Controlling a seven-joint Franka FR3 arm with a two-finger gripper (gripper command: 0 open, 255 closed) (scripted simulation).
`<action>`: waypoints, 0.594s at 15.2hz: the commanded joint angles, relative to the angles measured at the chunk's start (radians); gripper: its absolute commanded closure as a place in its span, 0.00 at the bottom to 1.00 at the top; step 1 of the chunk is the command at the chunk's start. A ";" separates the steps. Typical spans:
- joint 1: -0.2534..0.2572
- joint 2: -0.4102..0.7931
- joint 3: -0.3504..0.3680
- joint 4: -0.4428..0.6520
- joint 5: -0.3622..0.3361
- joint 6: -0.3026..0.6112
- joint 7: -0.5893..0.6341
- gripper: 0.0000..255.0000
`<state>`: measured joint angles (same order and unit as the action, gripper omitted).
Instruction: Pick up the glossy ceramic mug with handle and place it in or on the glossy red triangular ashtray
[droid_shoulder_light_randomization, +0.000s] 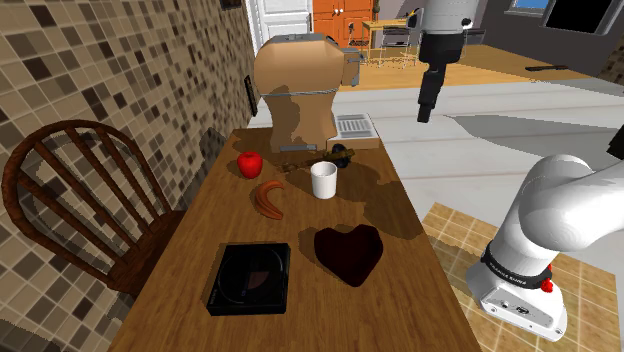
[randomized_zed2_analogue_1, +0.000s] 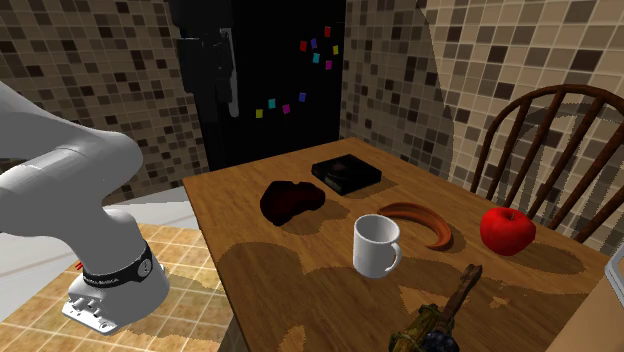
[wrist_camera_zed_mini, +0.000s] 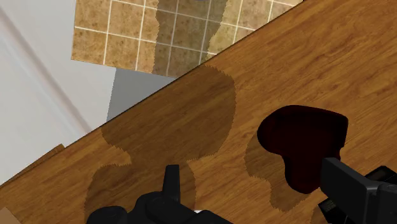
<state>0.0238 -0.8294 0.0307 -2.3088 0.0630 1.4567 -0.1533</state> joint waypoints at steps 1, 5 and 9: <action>0.000 0.000 0.000 0.000 0.000 0.000 0.000 0.00; -0.001 0.083 0.042 -0.043 0.014 0.138 0.042 0.00; -0.004 0.188 0.083 -0.062 0.021 0.273 0.085 0.00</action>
<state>0.0213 -0.6613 0.1045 -2.3599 0.0830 1.6938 -0.0783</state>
